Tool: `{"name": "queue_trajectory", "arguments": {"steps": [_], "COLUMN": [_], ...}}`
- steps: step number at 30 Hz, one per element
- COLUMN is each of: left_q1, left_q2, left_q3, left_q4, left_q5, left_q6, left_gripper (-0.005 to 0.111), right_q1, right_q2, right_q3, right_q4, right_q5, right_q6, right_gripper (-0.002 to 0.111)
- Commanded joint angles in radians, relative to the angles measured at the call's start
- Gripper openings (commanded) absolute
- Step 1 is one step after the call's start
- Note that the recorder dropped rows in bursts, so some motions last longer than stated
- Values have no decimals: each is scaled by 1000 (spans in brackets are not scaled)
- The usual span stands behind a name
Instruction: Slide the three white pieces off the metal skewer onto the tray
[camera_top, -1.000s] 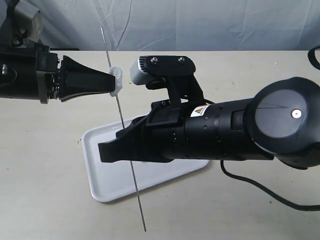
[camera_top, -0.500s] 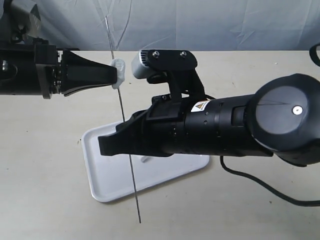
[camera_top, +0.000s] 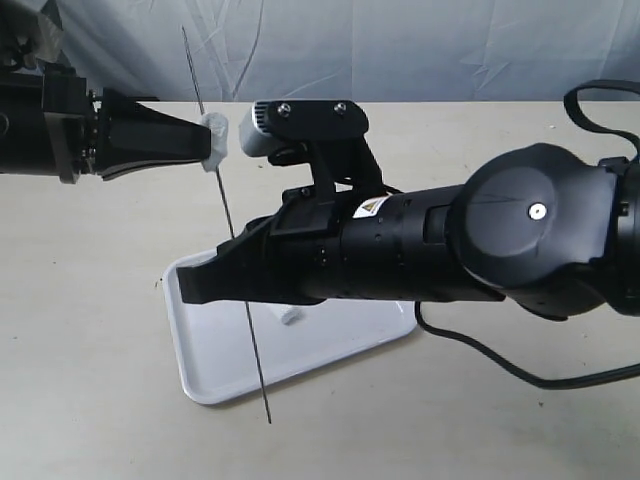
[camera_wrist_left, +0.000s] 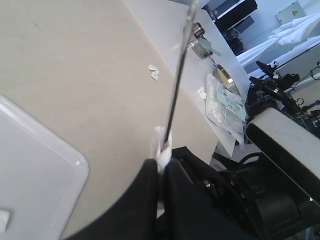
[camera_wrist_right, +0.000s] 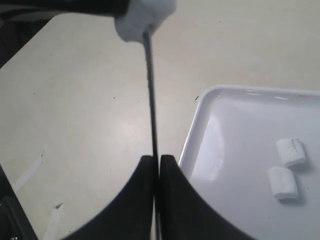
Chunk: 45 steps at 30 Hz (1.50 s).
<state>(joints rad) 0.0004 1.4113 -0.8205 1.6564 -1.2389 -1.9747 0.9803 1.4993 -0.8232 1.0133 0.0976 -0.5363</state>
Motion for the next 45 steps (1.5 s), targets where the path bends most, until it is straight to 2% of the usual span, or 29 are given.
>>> {"name": "queue_trajectory", "arguments": {"steps": [1,20,27,38,45], "left_q1": [30,30,28,26,26], "left_q2": [-15,-15,-15,-15,-15], "left_q3": [-77,-181,-222,-227,-227], "left_q4": [-263,-427,-495,-516,-400], "left_q5": [18,30,75,108,130], "left_q6": [-14,-14,27,82,67], "left_gripper": [0,0,0,0,0], "right_q1": [0,0,59,97,97], "right_q2": [56,78,95,132,134], "right_q3": [43,135,140,140,140], "right_q4": [1,28,34,70,70], "right_q5": [146,134,96,86,81], "right_q6": [17,14,14,14,14], "right_gripper": [-1,-1,-1,-1,-1]}}
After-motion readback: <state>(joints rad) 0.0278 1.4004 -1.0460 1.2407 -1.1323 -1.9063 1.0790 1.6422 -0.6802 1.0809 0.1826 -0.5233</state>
